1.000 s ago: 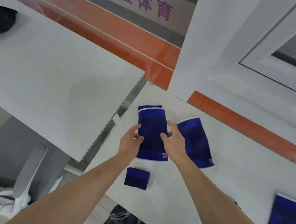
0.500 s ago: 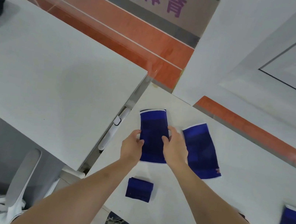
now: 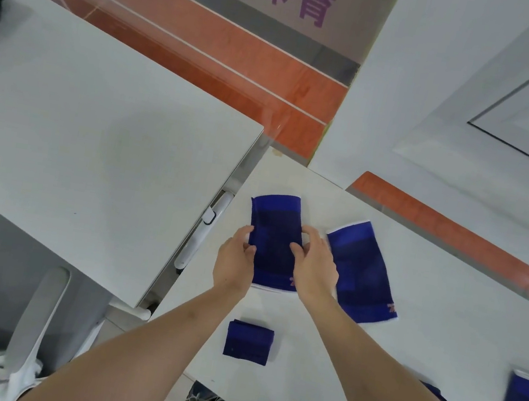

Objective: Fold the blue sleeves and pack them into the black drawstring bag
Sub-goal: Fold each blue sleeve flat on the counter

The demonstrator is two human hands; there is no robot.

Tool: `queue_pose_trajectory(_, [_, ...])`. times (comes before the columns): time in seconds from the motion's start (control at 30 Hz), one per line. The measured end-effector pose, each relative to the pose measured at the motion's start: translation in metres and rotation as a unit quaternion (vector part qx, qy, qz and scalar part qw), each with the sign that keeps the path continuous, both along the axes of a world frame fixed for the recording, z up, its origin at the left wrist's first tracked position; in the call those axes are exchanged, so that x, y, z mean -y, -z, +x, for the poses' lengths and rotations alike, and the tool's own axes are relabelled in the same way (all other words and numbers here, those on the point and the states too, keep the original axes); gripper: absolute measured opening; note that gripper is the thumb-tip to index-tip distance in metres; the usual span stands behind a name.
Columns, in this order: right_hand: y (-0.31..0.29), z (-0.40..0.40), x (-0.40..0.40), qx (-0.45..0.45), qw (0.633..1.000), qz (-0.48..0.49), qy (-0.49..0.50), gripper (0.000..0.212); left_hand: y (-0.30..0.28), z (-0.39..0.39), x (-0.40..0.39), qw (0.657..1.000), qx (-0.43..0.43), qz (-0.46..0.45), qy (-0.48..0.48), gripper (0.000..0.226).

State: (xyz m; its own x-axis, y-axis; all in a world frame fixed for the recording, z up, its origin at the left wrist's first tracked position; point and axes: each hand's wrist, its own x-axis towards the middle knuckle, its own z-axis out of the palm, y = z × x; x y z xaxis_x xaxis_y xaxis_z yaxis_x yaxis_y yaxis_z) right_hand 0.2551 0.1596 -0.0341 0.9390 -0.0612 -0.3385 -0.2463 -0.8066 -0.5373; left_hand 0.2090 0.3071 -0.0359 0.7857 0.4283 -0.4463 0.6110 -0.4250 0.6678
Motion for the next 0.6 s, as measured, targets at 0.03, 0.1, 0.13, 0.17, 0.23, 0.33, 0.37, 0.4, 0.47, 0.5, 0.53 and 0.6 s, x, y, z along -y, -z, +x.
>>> queue_pose_trajectory(0.03, [0.0,0.0,0.001,-0.004,1.0,-0.004,0.006,0.03,0.0,0.001,0.0,1.0,-0.005,0.0,-0.002,0.039])
queue_pose_trajectory(0.1, [0.001,0.001,0.003,-0.012,1.0,-0.015,0.017,0.031,0.0,0.001,0.0,1.0,-0.014,0.007,-0.004,0.038])
queue_pose_trajectory(0.13, [0.002,0.001,0.004,-0.017,0.999,-0.019,0.023,0.031,-0.001,0.002,0.0,1.0,-0.017,0.014,-0.003,0.039])
queue_pose_trajectory(0.17, [0.003,0.001,0.004,-0.02,0.999,-0.023,0.026,0.029,-0.003,0.001,0.0,1.0,-0.018,0.023,0.002,0.04])
queue_pose_trajectory(0.23, [0.005,0.002,0.005,-0.023,0.999,-0.031,0.027,0.026,-0.005,-0.002,0.0,0.999,-0.002,0.044,0.03,0.045])
queue_pose_trajectory(0.33, [0.004,0.004,0.006,-0.027,0.999,-0.031,0.027,0.025,0.0,-0.007,-0.003,0.997,0.008,0.043,0.069,0.044])
queue_pose_trajectory(0.37, [0.005,0.003,0.008,-0.025,0.999,-0.021,0.025,0.024,0.002,-0.008,-0.004,0.996,0.017,0.034,0.08,0.042])
queue_pose_trajectory(0.4, [0.005,0.001,0.01,-0.021,1.0,-0.004,0.023,0.023,0.004,-0.009,-0.004,0.995,0.026,0.031,0.091,0.041])
queue_pose_trajectory(0.47, [0.005,-0.004,0.012,-0.015,0.999,0.035,0.014,0.021,0.005,-0.01,-0.003,0.993,0.036,0.038,0.11,0.044])
queue_pose_trajectory(0.5, [0.005,-0.007,0.013,-0.013,0.999,0.048,0.008,0.021,0.005,-0.009,-0.002,0.992,0.034,0.039,0.113,0.046])
queue_pose_trajectory(0.53, [0.006,-0.01,0.014,-0.013,0.998,0.055,0.0,0.024,0.004,-0.008,0.0,0.993,0.029,0.033,0.11,0.047])
queue_pose_trajectory(0.6, [0.007,-0.013,0.015,-0.016,0.998,0.063,-0.013,0.027,0.001,-0.007,0.001,0.994,0.019,0.012,0.106,0.048])
